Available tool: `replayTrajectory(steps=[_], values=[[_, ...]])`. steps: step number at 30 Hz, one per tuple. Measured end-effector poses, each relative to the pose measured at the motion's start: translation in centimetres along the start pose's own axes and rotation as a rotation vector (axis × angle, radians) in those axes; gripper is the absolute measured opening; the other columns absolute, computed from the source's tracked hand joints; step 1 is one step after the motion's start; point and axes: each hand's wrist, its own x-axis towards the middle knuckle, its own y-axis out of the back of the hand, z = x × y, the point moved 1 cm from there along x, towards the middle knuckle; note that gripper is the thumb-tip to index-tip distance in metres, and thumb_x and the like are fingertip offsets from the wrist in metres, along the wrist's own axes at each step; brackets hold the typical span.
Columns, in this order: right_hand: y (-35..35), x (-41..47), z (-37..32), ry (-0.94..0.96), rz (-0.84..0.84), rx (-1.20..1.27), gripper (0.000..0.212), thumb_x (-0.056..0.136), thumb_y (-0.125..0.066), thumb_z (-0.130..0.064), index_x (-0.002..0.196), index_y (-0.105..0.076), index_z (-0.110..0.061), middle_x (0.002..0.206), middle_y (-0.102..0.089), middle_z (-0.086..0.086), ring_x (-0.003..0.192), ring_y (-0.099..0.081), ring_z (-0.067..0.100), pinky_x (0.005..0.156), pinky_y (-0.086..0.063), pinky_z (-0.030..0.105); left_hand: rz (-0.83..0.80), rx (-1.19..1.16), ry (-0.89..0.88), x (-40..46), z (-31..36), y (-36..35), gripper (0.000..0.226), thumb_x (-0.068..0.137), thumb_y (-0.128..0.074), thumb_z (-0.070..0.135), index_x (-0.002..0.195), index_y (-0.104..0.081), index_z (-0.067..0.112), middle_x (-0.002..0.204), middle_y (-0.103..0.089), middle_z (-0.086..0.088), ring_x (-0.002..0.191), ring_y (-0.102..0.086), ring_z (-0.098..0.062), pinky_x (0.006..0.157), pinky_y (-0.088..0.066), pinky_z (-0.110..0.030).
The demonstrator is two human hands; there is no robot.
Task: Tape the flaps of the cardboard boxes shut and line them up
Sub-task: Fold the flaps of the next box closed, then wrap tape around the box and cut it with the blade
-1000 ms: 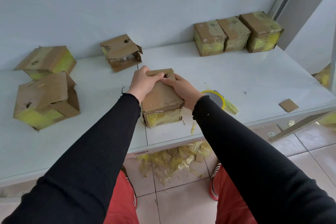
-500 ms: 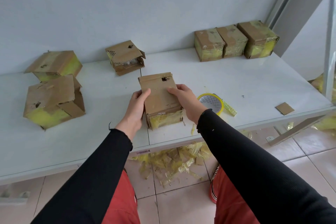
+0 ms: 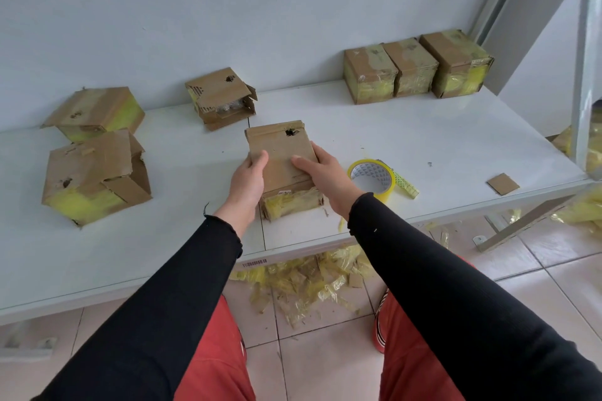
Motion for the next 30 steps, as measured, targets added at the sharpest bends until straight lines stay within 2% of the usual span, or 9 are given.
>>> replayTrajectory(steps=[2, 4, 6, 9, 13, 16, 19, 23, 30], values=[[0.9, -0.1, -0.6, 0.074, 0.096, -0.231, 0.061, 0.1, -0.064, -0.034, 0.155, -0.042, -0.016, 0.15, -0.053, 0.003, 0.137, -0.051, 0.019, 0.11, -0.045, 0.034, 0.117, 0.398, -0.205, 0.2, 0.6, 0.6, 0.06, 0.106, -0.049, 0.047, 0.16, -0.036, 0.024, 0.163, -0.039, -0.003, 0.151, -0.035, -0.021, 0.118, -0.038, -0.038], [3.4, -0.3, -1.2, 0.173, 0.237, -0.321, 0.056, 0.102, -0.062, -0.033, 0.152, -0.046, -0.014, 0.15, -0.053, 0.002, 0.138, -0.049, 0.016, 0.111, -0.039, 0.029, 0.271, 0.723, -0.451, -0.8, 1.5, 0.4, 0.062, 0.105, -0.051, 0.043, 0.161, -0.031, 0.025, 0.171, -0.02, -0.004, 0.156, -0.018, -0.021, 0.123, -0.023, -0.039], [7.7, -0.3, -1.0, 0.184, 0.406, -0.373, 0.039, 0.104, -0.055, -0.019, 0.142, -0.057, -0.012, 0.137, -0.062, 0.006, 0.128, -0.057, 0.023, 0.099, -0.043, 0.025, 0.284, 0.779, -0.743, -2.4, 2.7, -1.3, 0.051, 0.104, -0.054, 0.031, 0.153, -0.044, 0.019, 0.163, -0.033, -0.007, 0.151, -0.026, -0.023, 0.122, -0.024, -0.037], [14.2, -1.0, 0.9, -0.059, 0.518, -0.632, 0.046, 0.097, -0.041, -0.001, 0.141, -0.053, -0.007, 0.139, -0.059, 0.016, 0.131, -0.049, 0.035, 0.107, -0.04, 0.037, 0.0, 0.724, -0.898, -4.9, 3.5, -6.8, 0.043, 0.101, -0.056, 0.016, 0.144, -0.052, 0.01, 0.144, -0.052, -0.007, 0.136, -0.044, -0.022, 0.116, -0.035, -0.036], [16.3, -1.3, 3.2, -0.298, 0.337, -0.619, 0.038, 0.097, -0.051, -0.008, 0.135, -0.054, -0.006, 0.122, -0.062, 0.015, 0.113, -0.059, 0.033, 0.089, -0.051, 0.039, -0.377, 0.868, -0.728, -6.6, 2.2, -14.6, 0.058, 0.099, -0.056, 0.014, 0.152, -0.031, 0.008, 0.142, -0.05, -0.014, 0.128, -0.052, -0.029, 0.104, -0.047, -0.044], [16.0, -1.8, 3.2, -0.2, 0.328, -0.505, 0.009, 0.091, -0.055, -0.005, 0.096, -0.063, -0.004, 0.08, -0.055, 0.005, 0.073, -0.048, 0.023, 0.059, -0.038, 0.031, -0.359, 0.986, -0.594, -5.8, 1.3, -16.8, 0.064, 0.097, -0.062, 0.017, 0.148, -0.026, 0.007, 0.111, -0.06, -0.011, 0.101, -0.064, -0.032, 0.069, -0.053, -0.04], [15.1, -2.9, 2.2, 0.02, 0.343, -0.63, 0.007, 0.096, -0.05, -0.008, 0.096, -0.054, -0.002, 0.092, -0.056, 0.008, 0.074, -0.056, 0.028, 0.065, -0.051, 0.043, -0.245, 0.947, -0.483, -4.7, 1.1, -17.1, 0.072, 0.094, -0.066, 0.035, 0.146, -0.025, 0.008, 0.106, -0.062, -0.003, 0.093, -0.063, -0.027, 0.065, -0.048, -0.036], [13.5, -4.4, 0.7, 0.281, 0.26, -0.995, 0.007, 0.102, -0.039, -0.019, 0.102, -0.044, -0.024, 0.097, -0.055, -0.002, 0.078, -0.055, 0.025, 0.062, -0.039, 0.039, -0.264, 0.827, -0.349, -4.1, 1.4, -15.8, 0.057, 0.09, -0.063, 0.047, 0.134, -0.042, 0.017, 0.102, -0.058, 0.007, 0.094, -0.061, -0.024, 0.07, -0.047, -0.036], [12.8, -5.0, -1.7, 0.456, 0.047, -0.868, 0.02, 0.108, -0.046, -0.036, 0.103, -0.06, -0.023, 0.1, -0.055, -0.002, 0.088, -0.055, 0.017, 0.077, -0.043, 0.034, -0.351, 0.21, -0.132, -7.5, 2.6, -12.1, 0.025, 0.074, -0.077, 0.042, 0.095, -0.072, 0.031, 0.085, -0.074, 0.001, 0.072, -0.067, -0.016, 0.062, -0.05, -0.035]])
